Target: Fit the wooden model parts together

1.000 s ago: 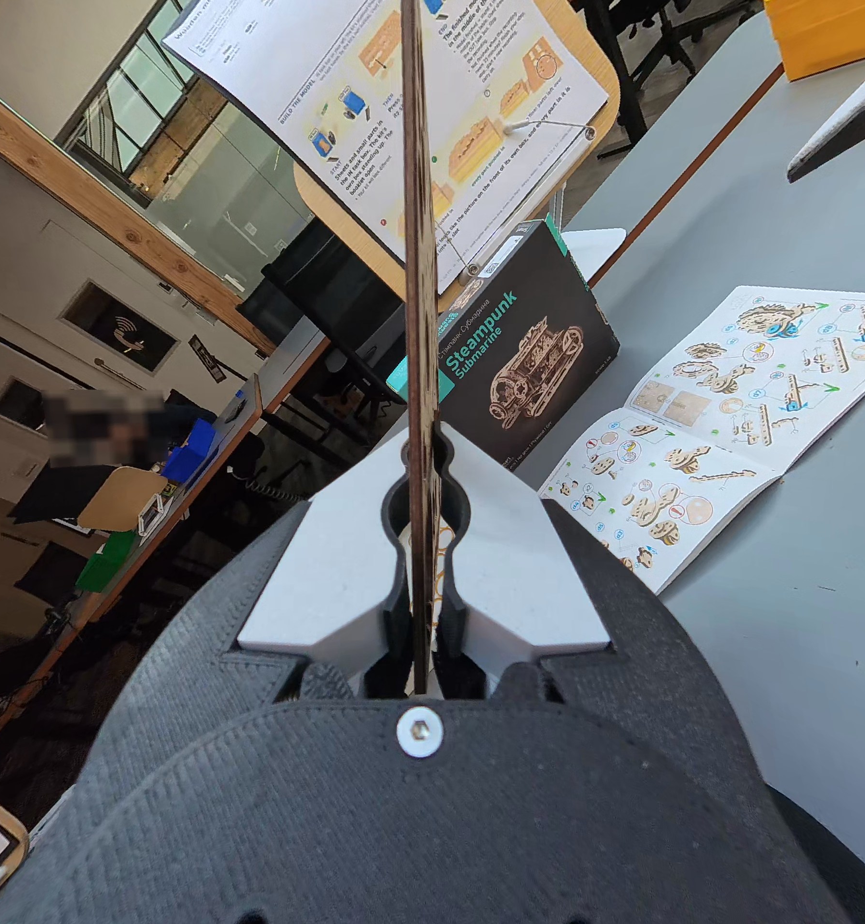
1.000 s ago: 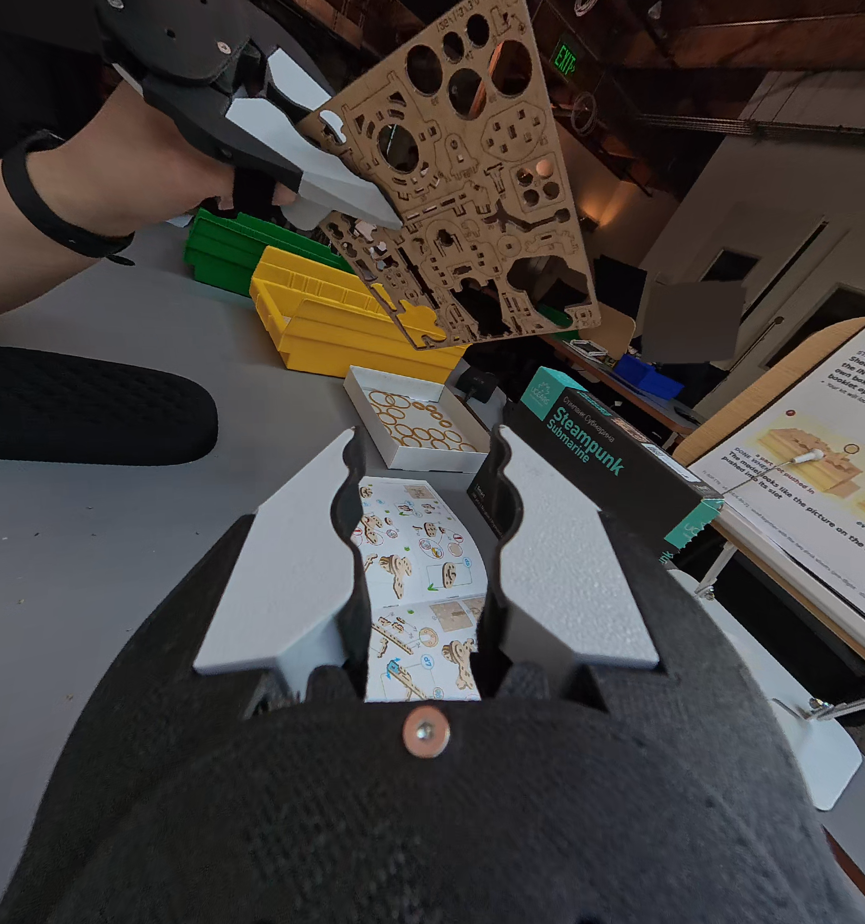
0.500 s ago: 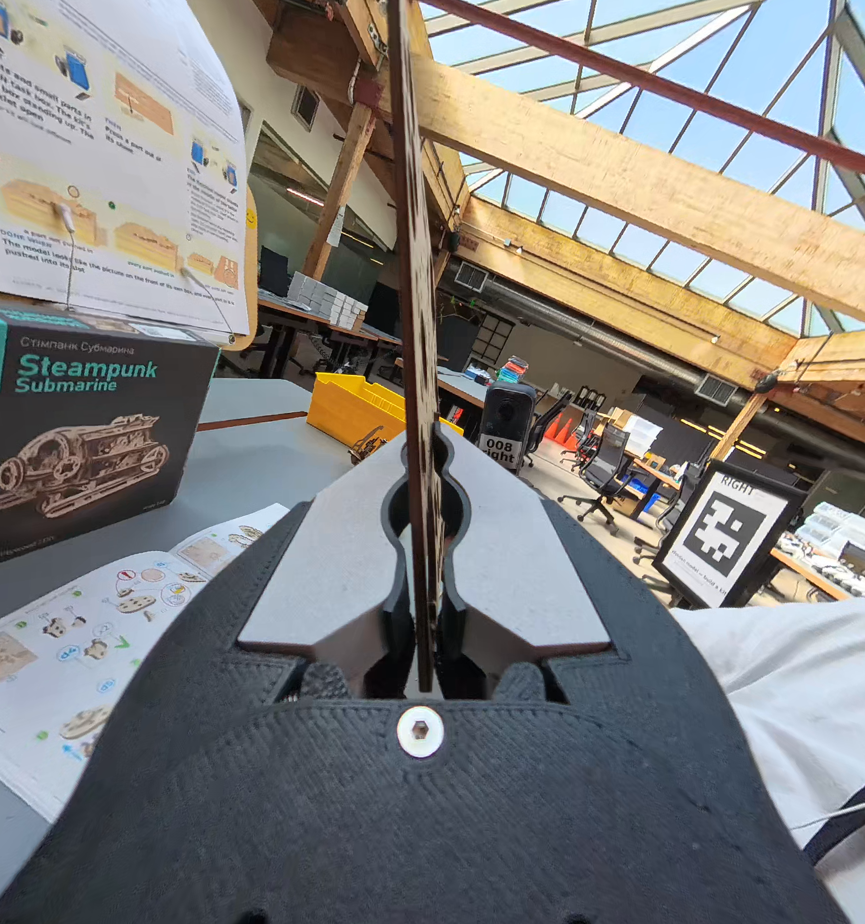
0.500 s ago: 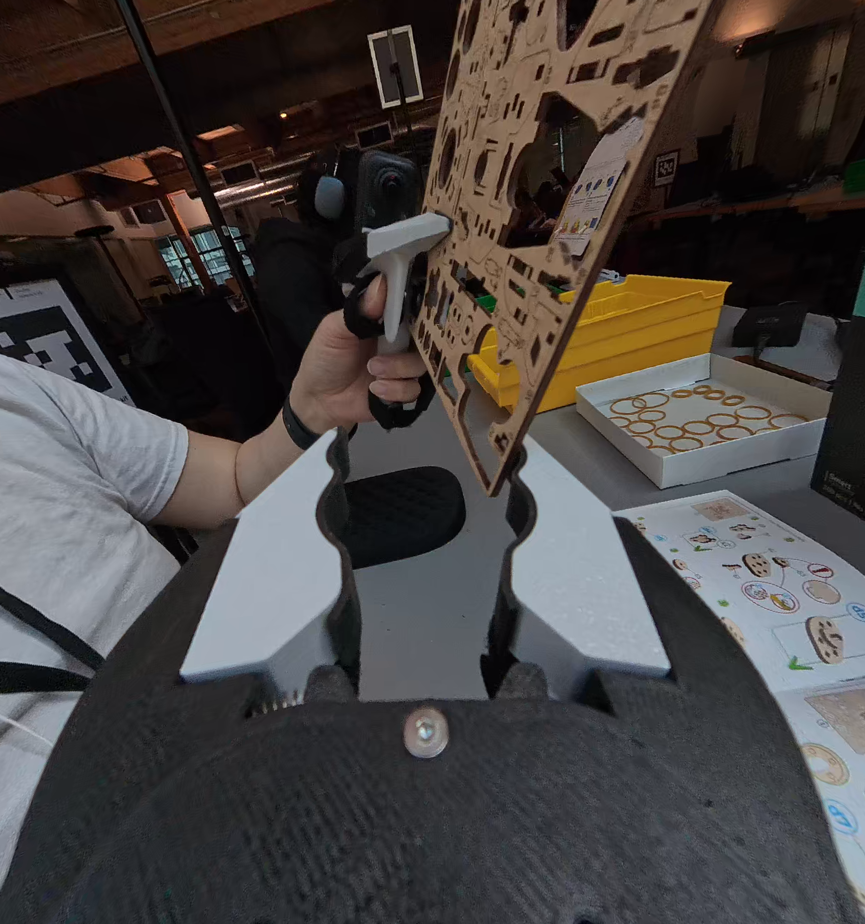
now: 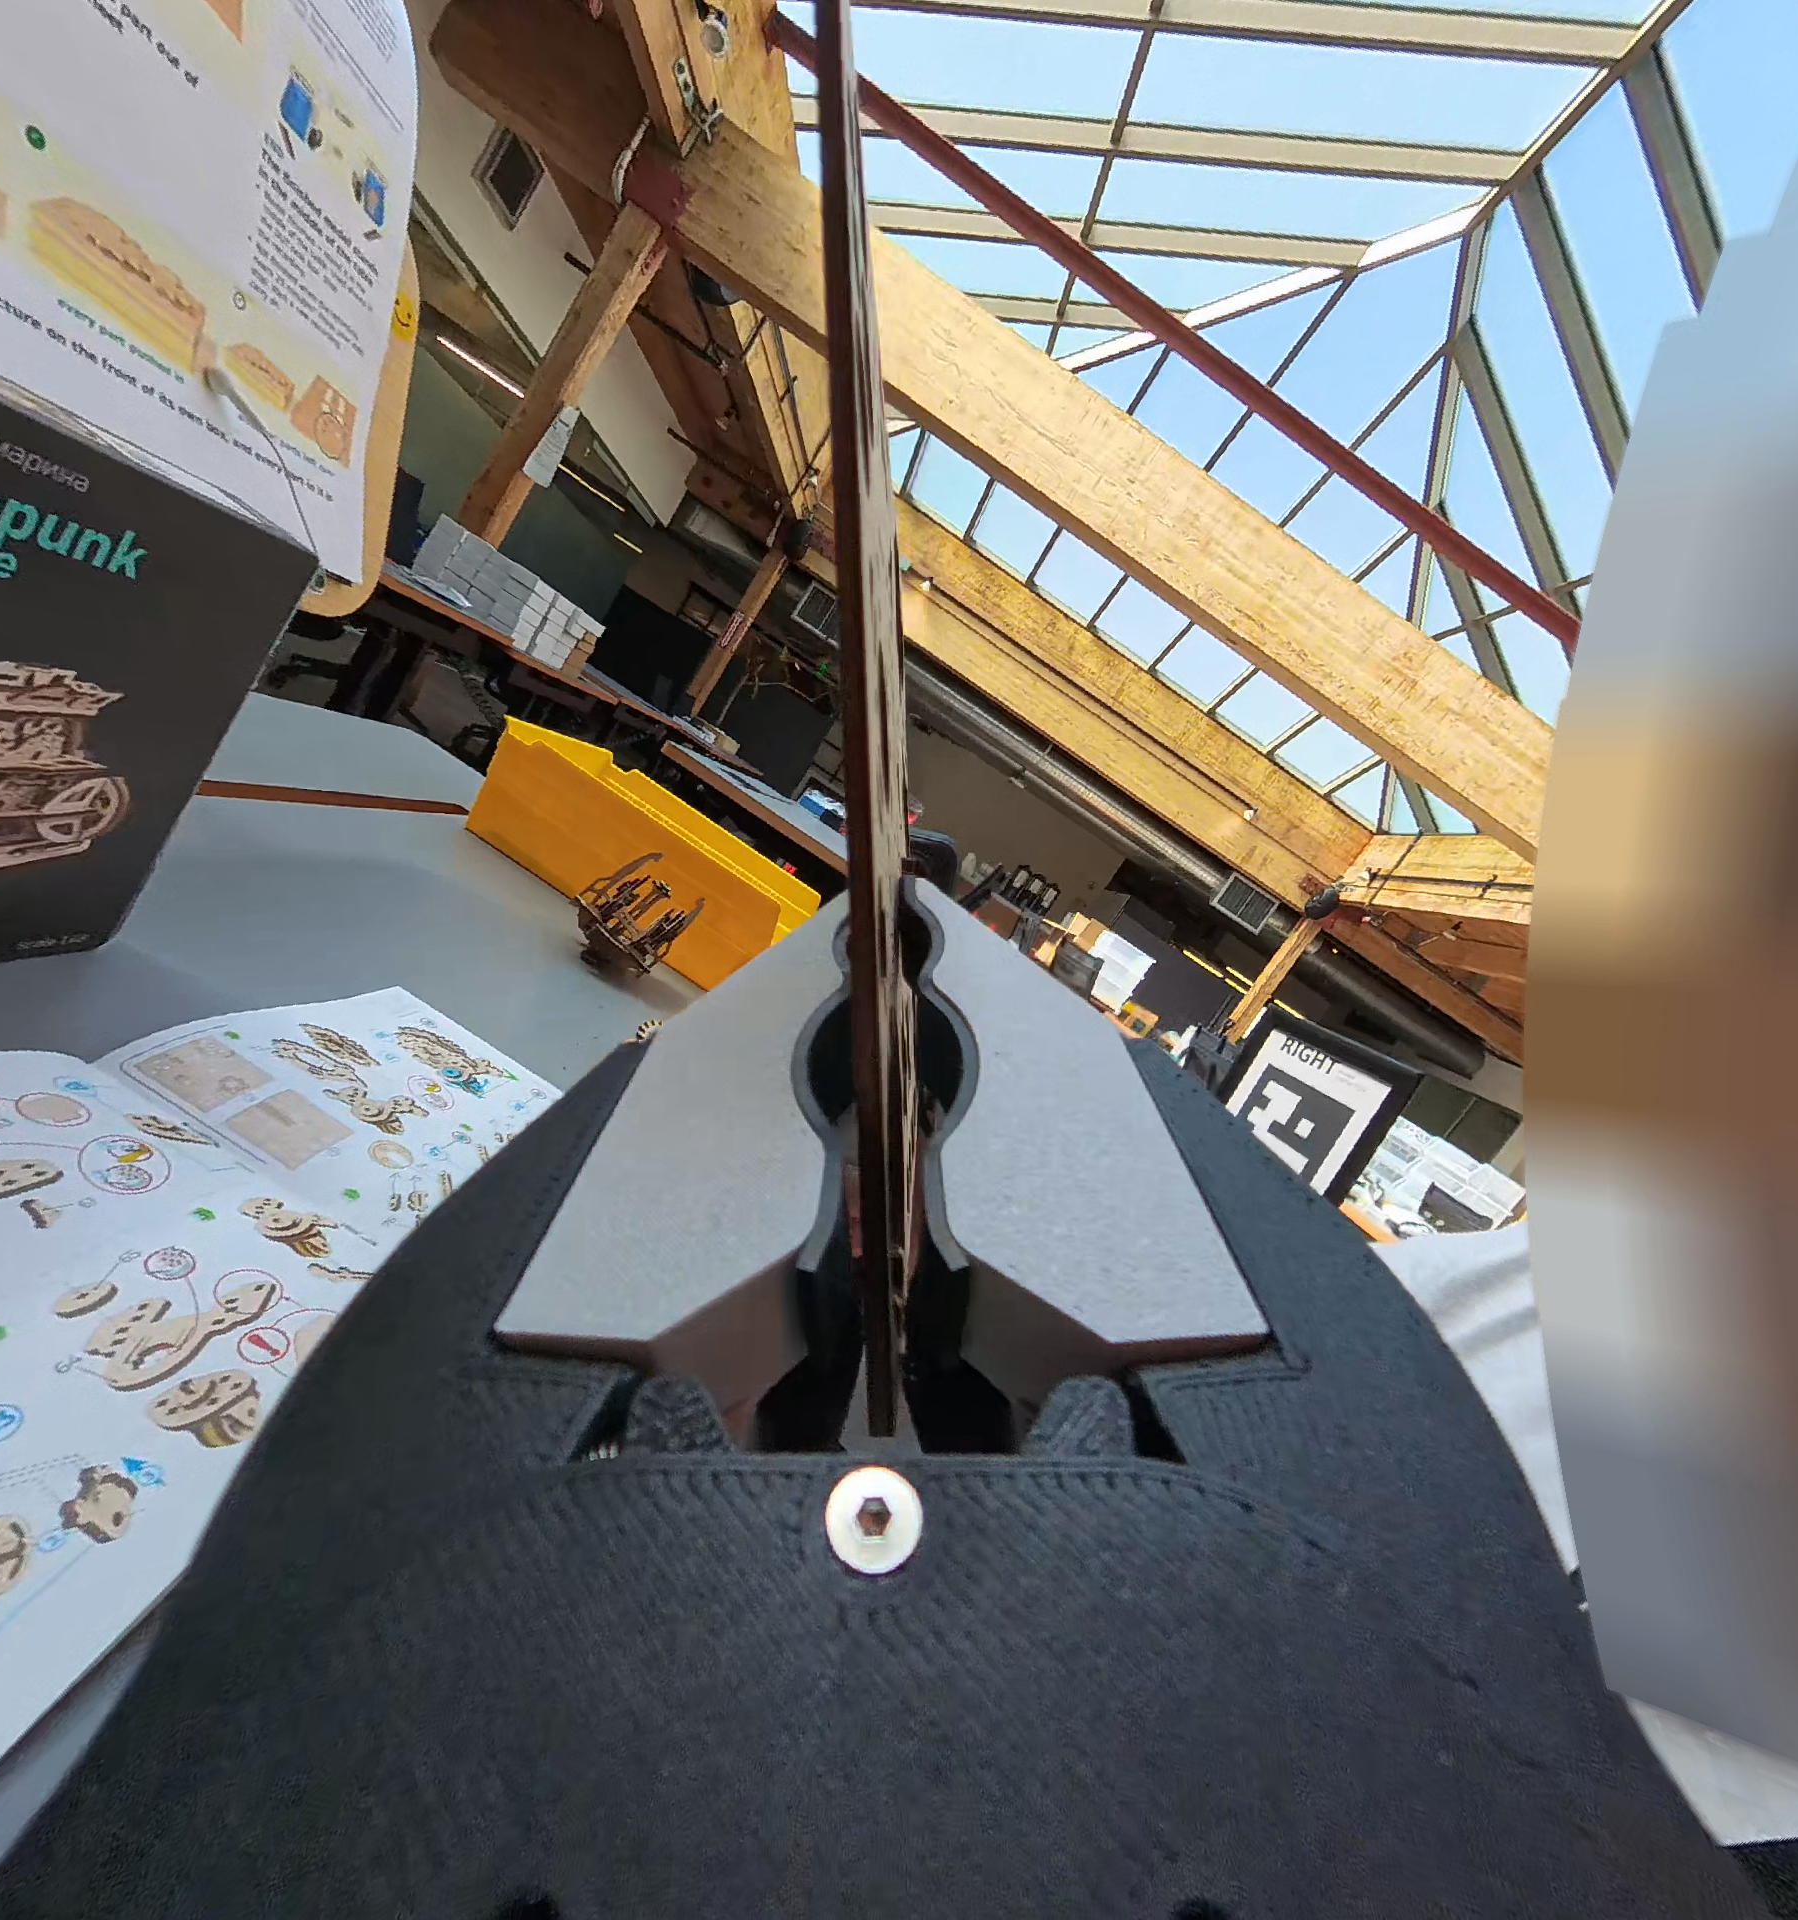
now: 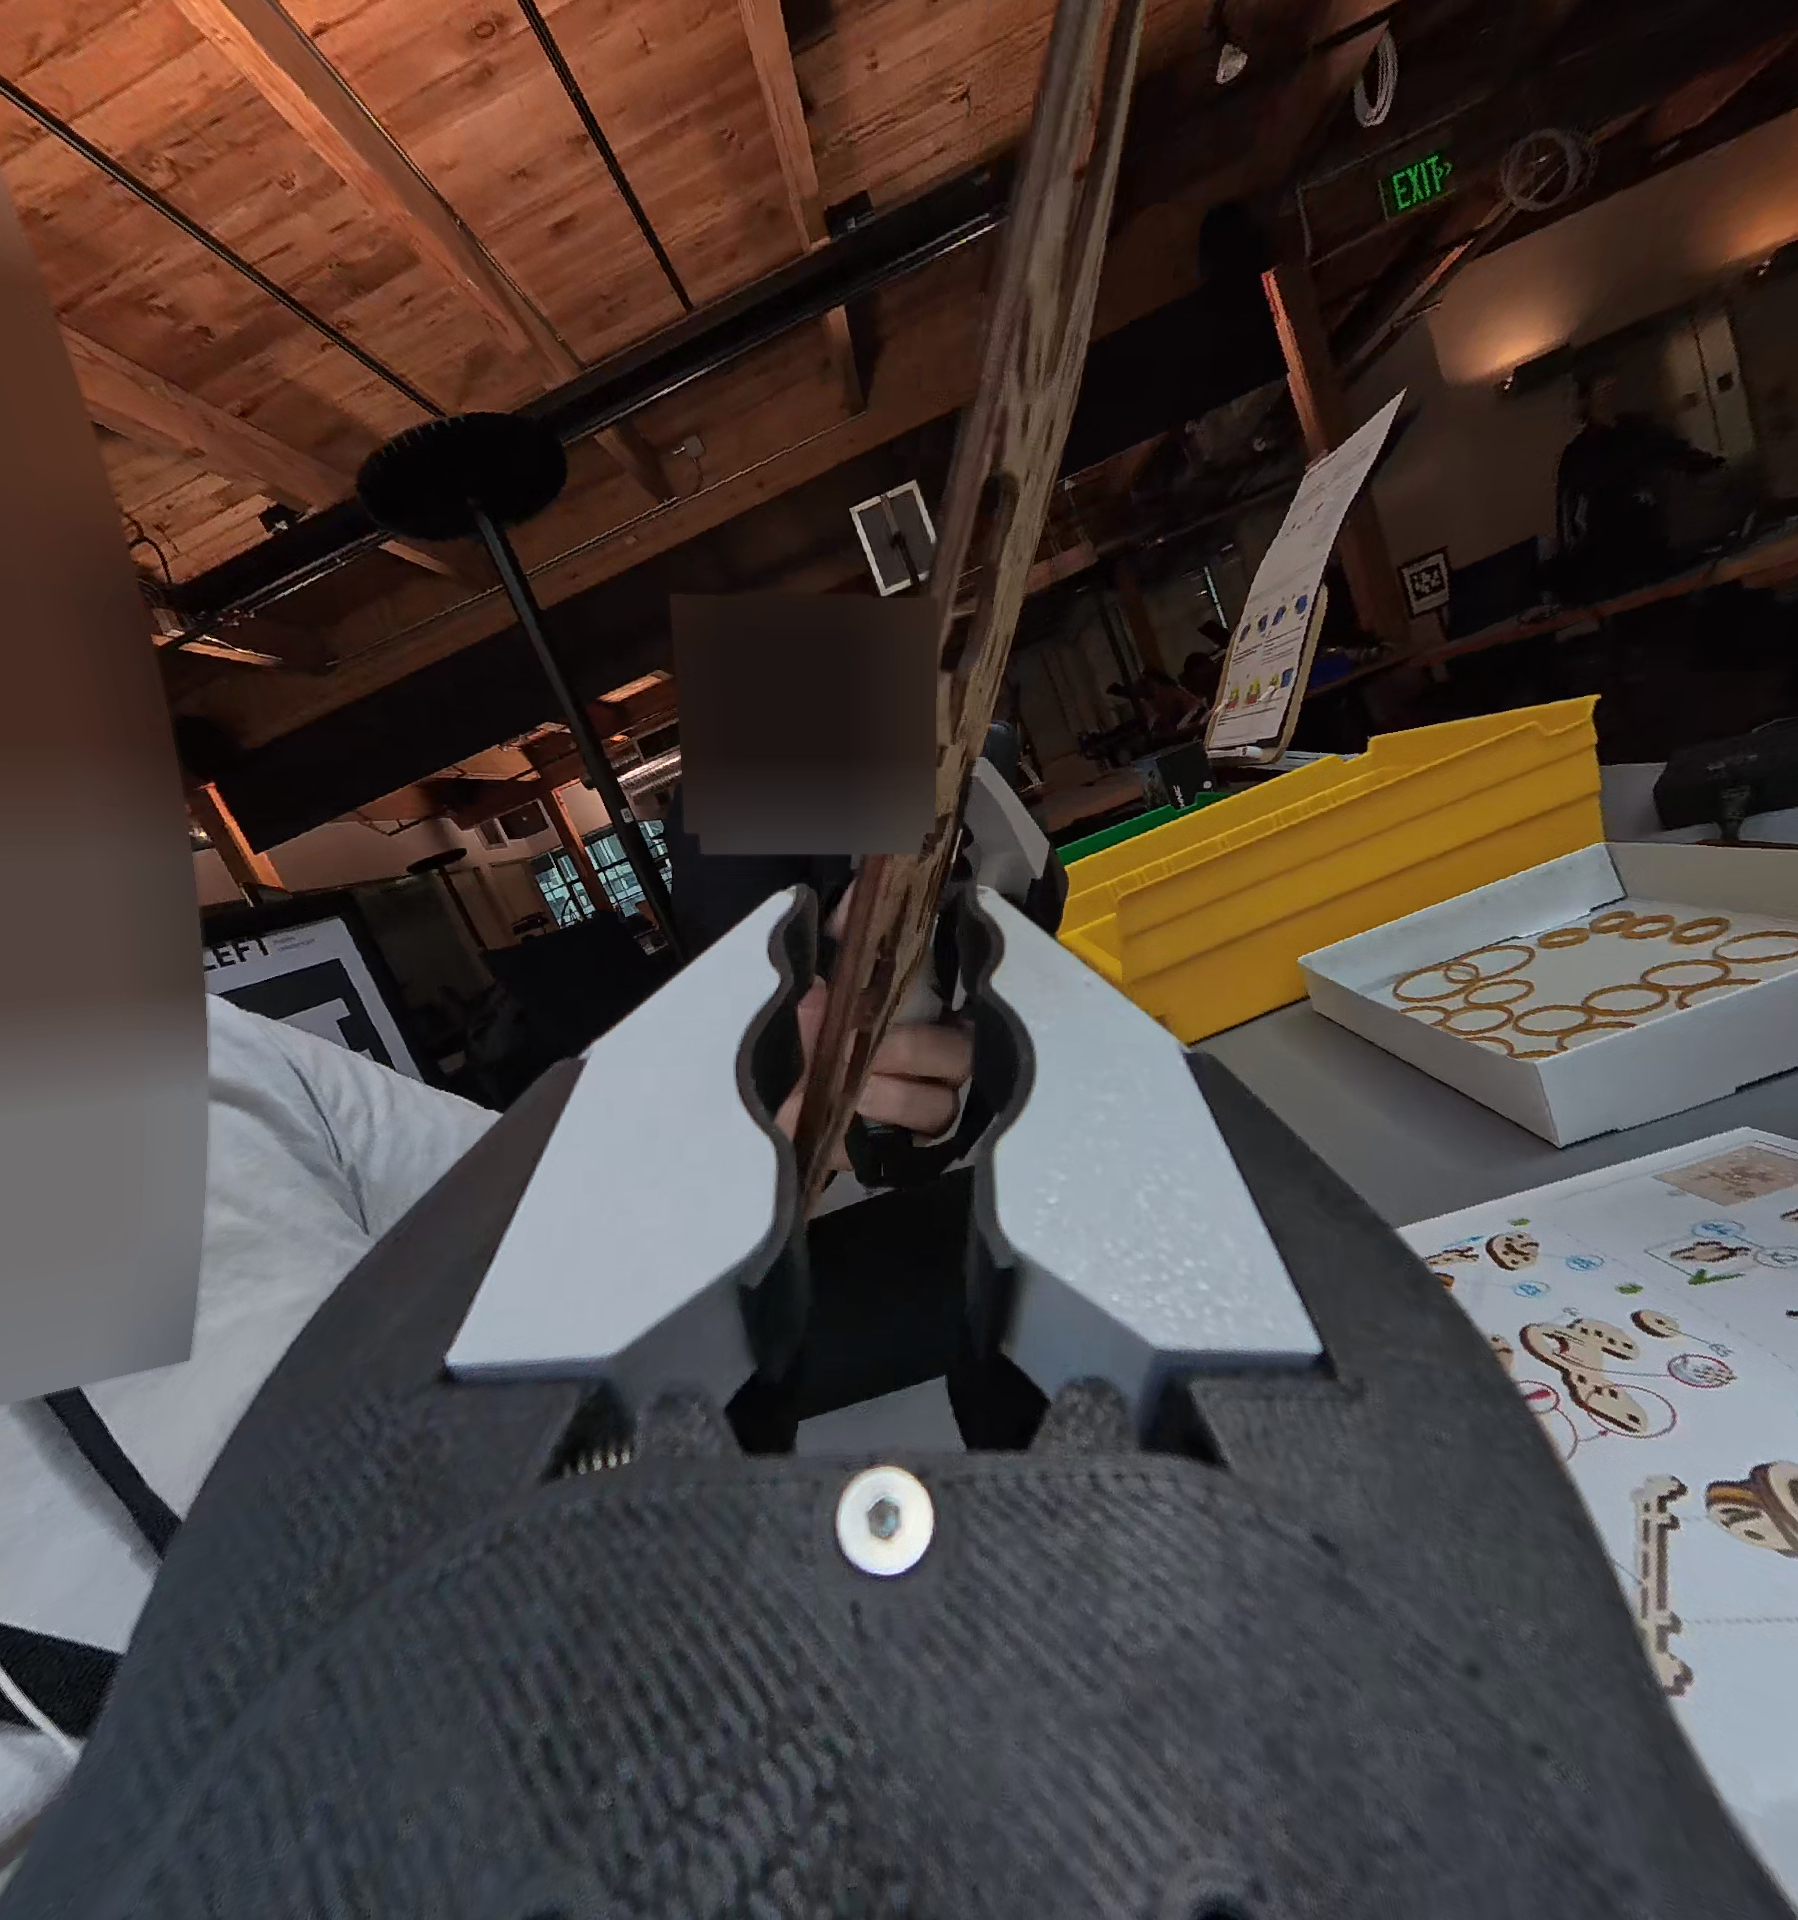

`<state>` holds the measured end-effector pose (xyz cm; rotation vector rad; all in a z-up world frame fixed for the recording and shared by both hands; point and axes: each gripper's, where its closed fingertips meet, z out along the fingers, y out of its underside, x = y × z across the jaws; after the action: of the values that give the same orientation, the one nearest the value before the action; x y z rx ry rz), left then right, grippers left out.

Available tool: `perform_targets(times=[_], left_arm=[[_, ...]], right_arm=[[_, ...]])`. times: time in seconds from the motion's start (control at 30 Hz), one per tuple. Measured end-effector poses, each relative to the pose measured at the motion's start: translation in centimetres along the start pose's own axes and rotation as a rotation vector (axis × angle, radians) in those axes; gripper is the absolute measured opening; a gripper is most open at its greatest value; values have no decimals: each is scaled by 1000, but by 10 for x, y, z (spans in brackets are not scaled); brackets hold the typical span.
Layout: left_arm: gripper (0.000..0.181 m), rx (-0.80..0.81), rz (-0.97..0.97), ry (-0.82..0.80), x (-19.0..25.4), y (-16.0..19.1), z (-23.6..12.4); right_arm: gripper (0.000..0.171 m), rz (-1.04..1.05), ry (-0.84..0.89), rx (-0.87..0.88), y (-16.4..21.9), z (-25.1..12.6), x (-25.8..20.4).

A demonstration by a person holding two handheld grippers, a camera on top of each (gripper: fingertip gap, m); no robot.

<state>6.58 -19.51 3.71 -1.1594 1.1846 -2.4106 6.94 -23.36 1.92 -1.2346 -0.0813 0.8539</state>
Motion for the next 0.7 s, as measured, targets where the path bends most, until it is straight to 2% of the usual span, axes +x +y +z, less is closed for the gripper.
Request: perform_targets(times=[0.17,0.33,0.5,0.63,0.7], left_arm=[[0,-61,235,-73,3,6,2],[0,-110,396,-125,9,17,8],[0,-115,445,-159,6,20,10],[0,-115,428,-176,0,26,11],[0,-104,440,-177,-1,25,11]], right_arm=[[43,-126,62,-103,-5,-3,5],[54,-245,227,-192,-16,-11,19],[65,-208,310,-192,-16,-10,32],[87,-156,374,-205,-9,-8,45],[71,-149,395,-203,-8,-11,49]])
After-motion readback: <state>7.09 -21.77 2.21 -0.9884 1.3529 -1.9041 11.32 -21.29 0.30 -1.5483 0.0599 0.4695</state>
